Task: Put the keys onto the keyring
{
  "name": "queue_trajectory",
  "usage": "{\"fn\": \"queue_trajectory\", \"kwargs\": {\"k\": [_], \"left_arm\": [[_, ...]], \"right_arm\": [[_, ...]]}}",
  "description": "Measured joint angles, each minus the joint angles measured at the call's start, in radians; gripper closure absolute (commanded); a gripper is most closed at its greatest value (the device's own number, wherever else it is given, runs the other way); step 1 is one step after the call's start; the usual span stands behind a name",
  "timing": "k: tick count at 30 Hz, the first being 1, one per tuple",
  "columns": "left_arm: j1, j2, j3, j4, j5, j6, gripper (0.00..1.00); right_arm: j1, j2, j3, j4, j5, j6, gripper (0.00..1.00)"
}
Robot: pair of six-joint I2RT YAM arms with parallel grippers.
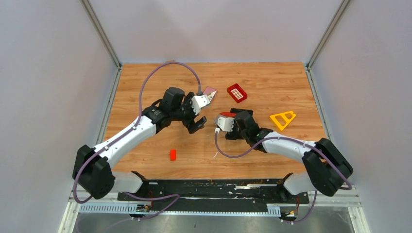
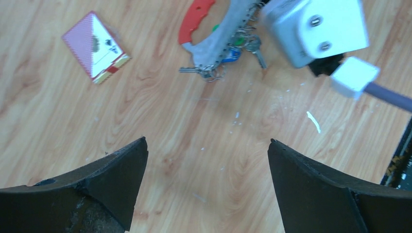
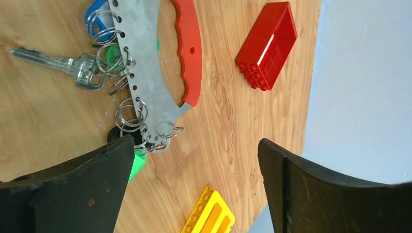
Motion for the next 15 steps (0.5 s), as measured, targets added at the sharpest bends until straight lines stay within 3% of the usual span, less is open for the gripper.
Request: {"fn": "queue_trajectory", "kwargs": {"k": [15], "left_arm": [[0.134,-0.169,-0.026,0.055,-0.195,-0.061,0.00]], "right_arm": [[-0.052,-0.205,0.095,-0.315,-0.151,0.184,0.00]]}}
